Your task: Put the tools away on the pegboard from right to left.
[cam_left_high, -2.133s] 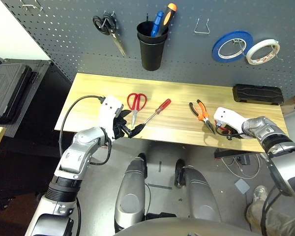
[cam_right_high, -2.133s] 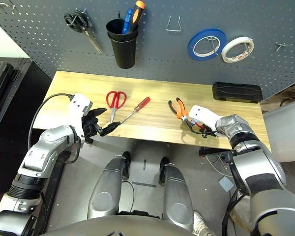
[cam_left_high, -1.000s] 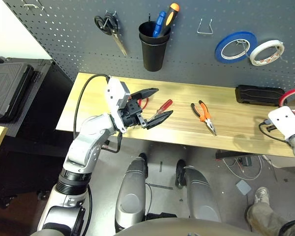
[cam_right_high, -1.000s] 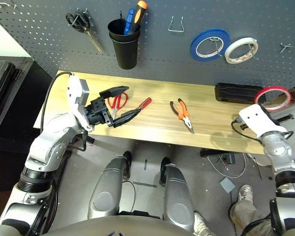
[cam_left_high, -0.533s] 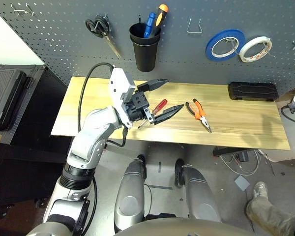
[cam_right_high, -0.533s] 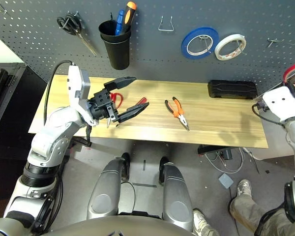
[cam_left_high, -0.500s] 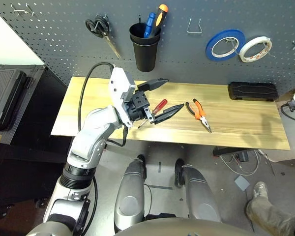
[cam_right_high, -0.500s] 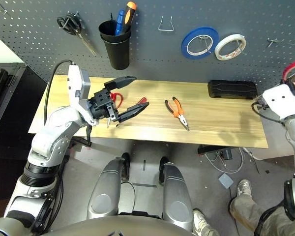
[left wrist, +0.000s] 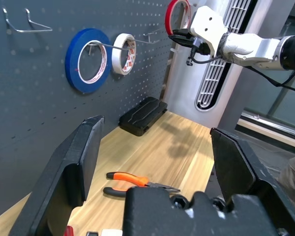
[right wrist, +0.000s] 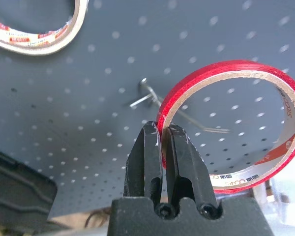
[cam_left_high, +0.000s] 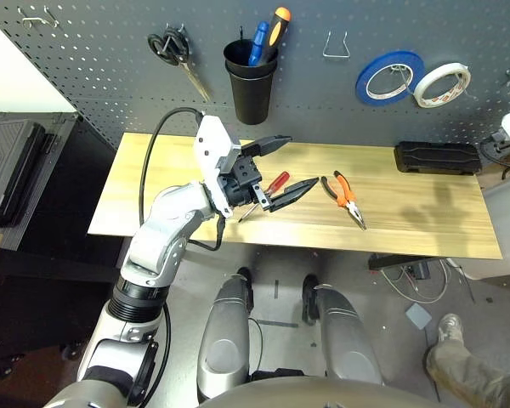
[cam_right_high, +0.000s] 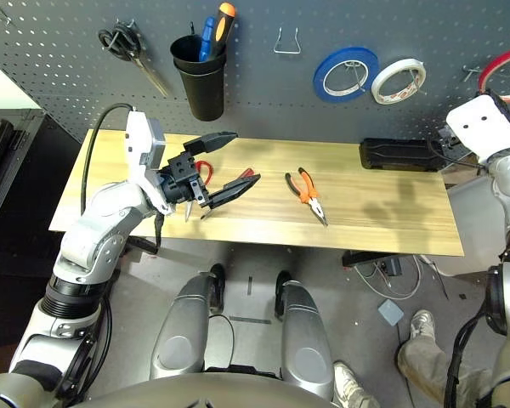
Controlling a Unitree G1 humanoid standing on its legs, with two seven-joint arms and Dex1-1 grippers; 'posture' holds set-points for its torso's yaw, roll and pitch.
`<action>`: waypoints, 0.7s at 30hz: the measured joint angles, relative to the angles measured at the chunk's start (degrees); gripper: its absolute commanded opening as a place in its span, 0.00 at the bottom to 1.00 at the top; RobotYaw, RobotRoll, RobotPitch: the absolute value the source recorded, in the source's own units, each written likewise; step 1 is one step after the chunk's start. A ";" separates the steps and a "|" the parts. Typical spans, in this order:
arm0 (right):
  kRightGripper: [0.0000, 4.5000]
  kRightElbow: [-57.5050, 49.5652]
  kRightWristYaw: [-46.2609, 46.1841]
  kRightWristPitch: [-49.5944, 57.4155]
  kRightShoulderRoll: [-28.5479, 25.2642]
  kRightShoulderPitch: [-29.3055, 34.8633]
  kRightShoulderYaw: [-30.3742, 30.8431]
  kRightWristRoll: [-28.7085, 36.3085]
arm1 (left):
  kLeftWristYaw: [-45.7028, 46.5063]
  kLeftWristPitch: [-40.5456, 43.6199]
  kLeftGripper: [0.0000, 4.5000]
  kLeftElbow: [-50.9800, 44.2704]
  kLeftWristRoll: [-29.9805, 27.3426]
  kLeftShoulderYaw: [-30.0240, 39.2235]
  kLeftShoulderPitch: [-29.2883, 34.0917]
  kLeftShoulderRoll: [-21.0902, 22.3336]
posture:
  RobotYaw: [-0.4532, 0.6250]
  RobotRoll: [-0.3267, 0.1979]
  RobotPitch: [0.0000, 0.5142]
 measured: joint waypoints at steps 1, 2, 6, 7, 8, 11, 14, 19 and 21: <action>0.01 0.72 0.85 2.19 0.54 -1.50 0.61 -0.40 | 0.03 0.07 1.00 -0.01 0.20 -0.09 0.04 0.20 | 0.63 0.62 0.51; 0.01 1.21 1.63 4.24 0.95 -2.73 1.28 -0.93 | 0.05 0.13 1.00 -0.04 0.47 -0.28 0.09 0.38 | 0.63 0.62 0.51; 0.01 1.95 3.38 10.16 2.54 -5.22 2.15 -1.50 | 0.19 0.55 1.00 -0.08 0.96 -0.93 0.34 0.66 | 0.64 0.62 0.51; 0.01 1.98 3.62 11.32 3.02 -5.49 2.14 -1.46 | 0.30 0.69 1.00 -0.09 1.07 -0.95 0.39 0.75 | 0.64 0.62 0.51; 0.01 2.00 3.79 12.29 3.47 -5.54 2.14 -1.46 | 0.47 0.83 1.00 -0.13 1.21 -0.97 0.41 0.83 | 0.64 0.62 0.51; 0.14 2.35 3.84 14.32 4.69 -5.37 2.12 -1.43 | 0.68 1.23 1.00 -0.20 1.40 -0.97 0.42 0.97 | 0.65 0.62 0.52; 0.35 2.18 1.80 13.40 4.76 -4.01 1.69 -1.17 | 0.96 1.71 1.00 -0.37 1.44 -0.97 0.53 1.13 | 0.65 0.62 0.52; 0.74 1.47 -5.25 5.57 4.59 2.01 1.66 -1.53 | 1.03 2.39 1.00 -0.63 1.62 -1.10 0.92 1.31 | 0.64 0.62 0.53; 0.91 0.99 -8.67 0.58 4.33 5.37 1.66 -1.66 | 1.03 2.76 1.00 -0.60 1.78 -1.27 1.00 1.64 | 0.64 0.62 0.53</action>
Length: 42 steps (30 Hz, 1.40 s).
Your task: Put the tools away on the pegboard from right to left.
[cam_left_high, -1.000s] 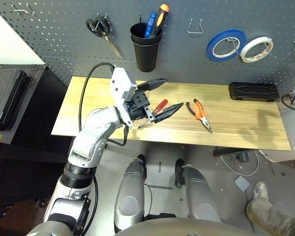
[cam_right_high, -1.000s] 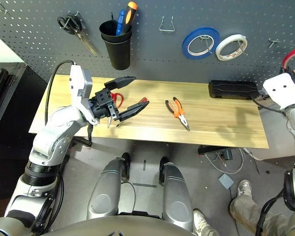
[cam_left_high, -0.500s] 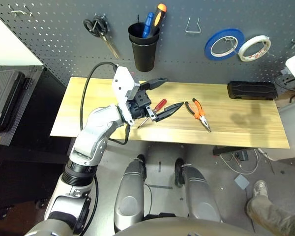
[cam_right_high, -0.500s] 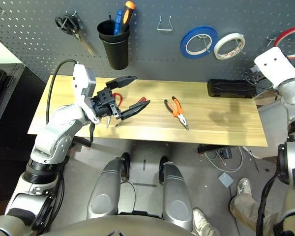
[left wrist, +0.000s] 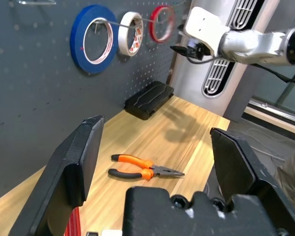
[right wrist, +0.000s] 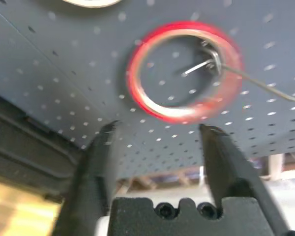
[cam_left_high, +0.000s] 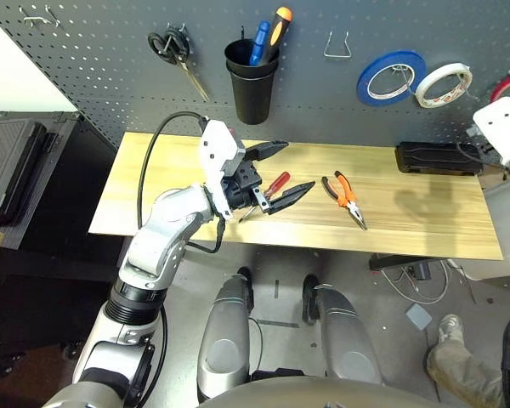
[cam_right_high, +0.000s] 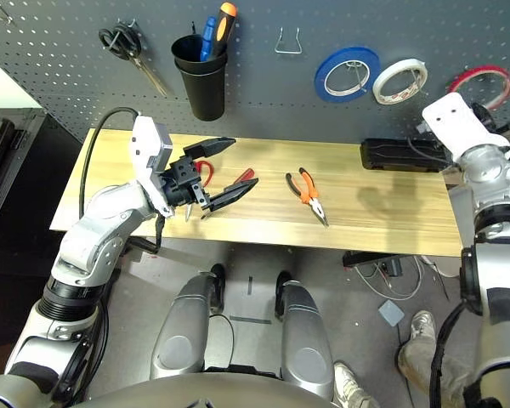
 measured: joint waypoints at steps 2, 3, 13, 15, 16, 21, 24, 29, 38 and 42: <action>0.99 -0.42 -2.30 -4.11 -0.36 3.07 -0.09 0.03 | 0.02 0.57 1.00 0.02 0.11 -0.21 0.00 0.45 | 0.63 0.62 0.53; 0.99 -0.62 -2.51 -5.88 -0.42 4.48 -0.54 0.44 | 0.08 0.94 1.00 0.10 0.14 -0.27 -0.04 0.52 | 0.63 0.62 0.53; 0.99 -3.13 11.50 -10.43 3.94 12.90 -4.42 9.20 | 0.21 2.94 1.00 1.49 5.20 -2.24 0.55 5.55 | 0.63 0.62 0.53; 0.99 -4.06 16.49 -10.33 6.08 14.38 -4.44 10.77 | -0.17 2.94 1.00 2.92 6.87 -2.71 1.29 7.21 | 0.64 0.62 0.53; 0.99 -4.49 19.20 -9.91 7.18 14.71 -4.47 11.67 | -0.17 2.94 1.00 3.41 7.48 -2.93 1.71 7.66 | 0.64 0.62 0.53; 0.99 -9.69 29.45 -4.37 10.99 14.80 -5.30 16.51 | -0.44 2.97 1.00 3.64 9.40 -3.63 2.32 8.37 | 0.65 0.62 0.54; 0.99 -13.40 34.21 2.00 13.57 14.75 -5.01 17.87 | -0.44 3.22 1.00 4.33 10.77 -3.88 2.37 8.56 | 0.65 0.62 0.54; 0.99 -23.37 40.87 19.46 16.32 14.45 -3.95 19.41 | -0.43 5.13 1.00 5.23 13.61 -4.57 2.43 10.19 | 0.66 0.62 0.55; 0.99 -35.30 46.18 50.22 19.85 10.82 -0.09 20.06 | -0.39 7.39 1.00 5.40 16.24 -5.74 2.83 10.76 | 0.67 0.62 0.57; 0.99 -35.53 45.89 58.25 21.79 8.33 1.21 19.81 | -0.33 8.13 1.00 5.32 16.77 -5.75 3.27 10.77 | 0.68 0.62 0.59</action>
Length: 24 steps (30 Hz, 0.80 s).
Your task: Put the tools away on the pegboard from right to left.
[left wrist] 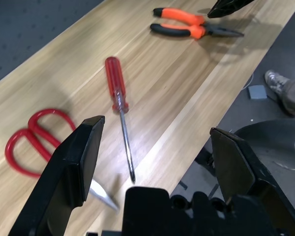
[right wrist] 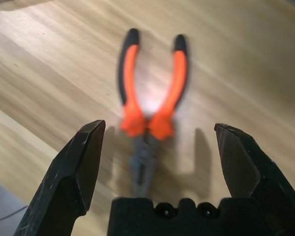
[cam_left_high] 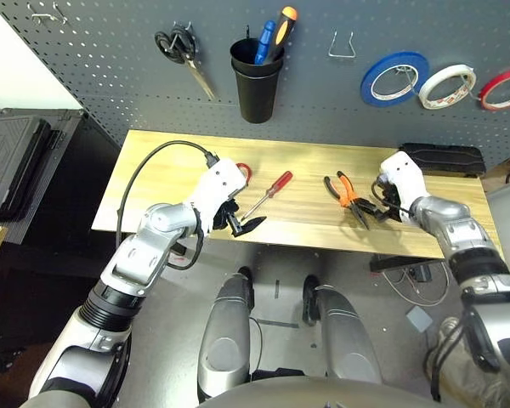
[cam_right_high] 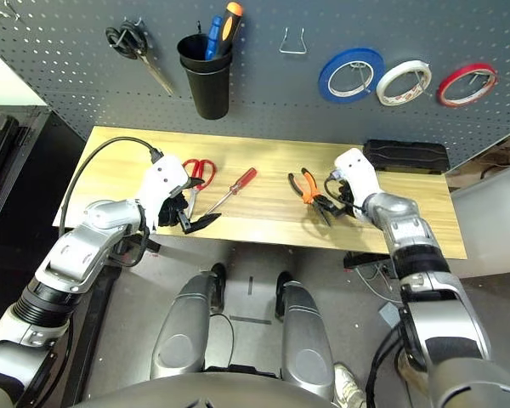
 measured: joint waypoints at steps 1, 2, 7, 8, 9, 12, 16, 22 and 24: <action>0.99 0.06 -0.41 1.92 0.49 -0.71 0.68 -0.30 | 0.00 0.26 1.00 -0.02 0.18 0.00 0.28 0.04 | 0.68 0.62 0.60; 0.99 0.09 -0.78 3.02 0.92 -1.30 1.15 -0.57 | 0.00 0.45 1.00 -0.02 0.33 -0.05 0.48 0.06 | 0.68 0.62 0.60; 0.99 2.88 -3.46 7.21 2.18 -5.40 2.75 -2.48 | -0.01 0.63 1.00 0.00 1.41 -0.55 0.53 0.22 | 0.69 0.62 0.62; 0.99 4.08 -4.13 7.32 2.34 -6.15 3.04 -2.94 | -0.01 0.63 1.00 0.03 1.52 -0.65 0.53 0.21 | 0.69 0.62 0.63; 0.99 5.63 -4.70 7.17 2.63 -6.93 3.22 -3.41 | -0.01 0.63 1.00 0.08 1.58 -0.68 0.51 0.15 | 0.69 0.62 0.63; 0.99 10.68 -6.39 5.62 4.00 -9.16 3.74 -4.50 | -0.01 0.63 1.00 0.11 1.90 -0.83 0.40 -0.02 | 0.69 0.62 0.64; 0.99 17.74 -8.34 4.97 5.74 -12.86 3.96 -5.60 | -0.01 0.68 1.00 0.13 2.34 -0.95 0.22 -0.25 | 0.69 0.62 0.65; 0.90 27.63 -11.56 1.46 7.90 -16.87 3.52 -6.41 | -0.01 0.79 1.00 0.14 2.71 -0.98 0.05 -0.41 | 0.71 0.62 0.66; 0.79 29.05 -12.20 0.64 8.26 -17.62 3.28 -6.45 | -0.01 0.95 1.00 0.14 2.74 -1.00 -0.22 -0.60 | 0.71 0.62 0.66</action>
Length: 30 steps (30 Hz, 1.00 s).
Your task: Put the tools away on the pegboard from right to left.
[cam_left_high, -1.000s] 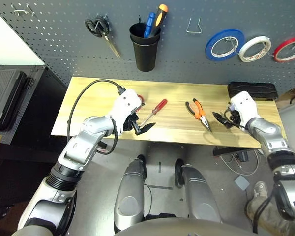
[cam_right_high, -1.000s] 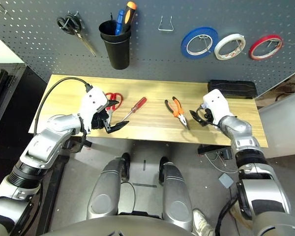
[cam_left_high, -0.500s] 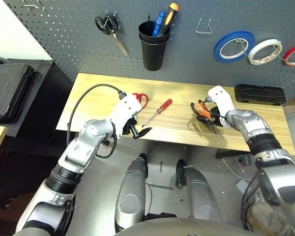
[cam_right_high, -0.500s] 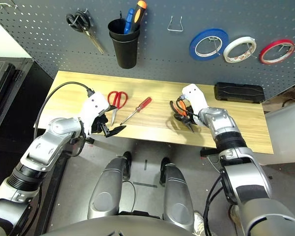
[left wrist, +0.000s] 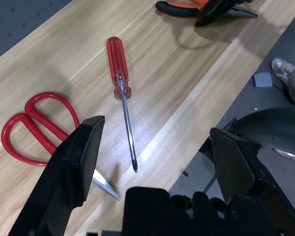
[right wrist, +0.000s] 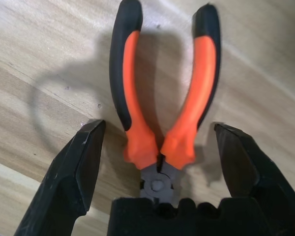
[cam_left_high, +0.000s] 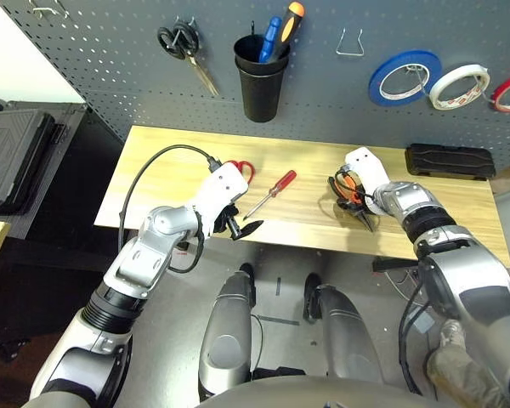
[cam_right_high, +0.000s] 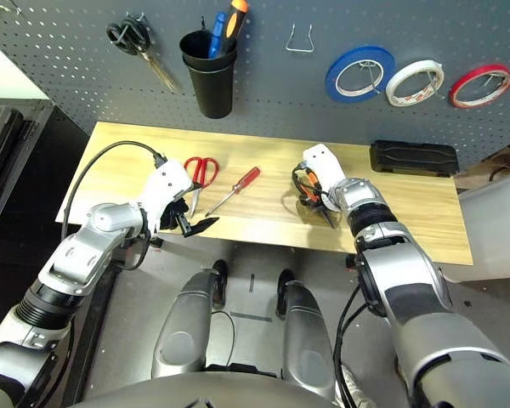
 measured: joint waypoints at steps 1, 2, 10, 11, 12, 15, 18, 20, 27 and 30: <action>0.71 0.50 -0.31 -0.09 0.12 -0.23 -0.17 0.00 | 0.00 0.03 1.00 0.00 0.01 0.00 -0.12 -0.07 | 0.71 0.62 0.66; 0.63 0.80 -0.64 -0.18 0.21 -0.41 -0.33 0.00 | 0.01 0.09 1.00 0.00 0.04 0.00 -0.14 -0.11 | 0.71 0.62 0.66; 0.50 1.31 -1.47 -4.84 -0.01 0.63 -0.71 -0.26 | 0.50 0.10 1.00 0.04 0.14 0.10 -0.09 -0.28 | 0.71 0.62 0.65; 0.50 1.13 -1.42 -5.70 -0.21 0.99 -0.65 -0.34 | 0.52 -0.08 1.00 0.04 0.09 0.27 0.00 -0.35 | 0.70 0.62 0.64; 0.50 0.35 -1.26 -7.34 -0.64 1.86 -0.23 -0.74 | 0.56 -0.49 1.00 0.04 -0.25 0.65 0.18 -0.55 | 0.70 0.62 0.64; 0.50 -2.99 -0.16 -13.38 -2.82 5.59 0.49 -1.98 | 0.62 -1.55 1.00 -0.18 -2.56 3.83 1.29 -2.05 | 0.70 0.62 0.63; 0.50 -6.26 0.71 -16.43 -4.84 8.26 0.47 -2.40 | 0.55 -2.04 1.00 -1.26 -4.61 6.68 1.76 -2.21 | 0.70 0.62 0.61; 0.50 -8.76 0.75 -17.55 -6.18 10.10 0.29 -2.40 | 0.22 -2.08 1.00 -3.70 -5.76 8.02 1.99 -1.80 | 0.70 0.62 0.61; 0.50 -17.53 0.69 -21.80 -9.33 16.01 -0.42 -2.22 | 0.72 1.05 1.00 -12.09 -13.53 14.95 1.39 -2.38 | 0.72 0.62 0.57; 0.50 -21.09 0.59 -24.74 -10.22 17.30 -1.69 -1.75 | 1.88 2.68 1.00 -14.67 -16.63 17.25 0.43 -3.00 | 0.72 0.62 0.56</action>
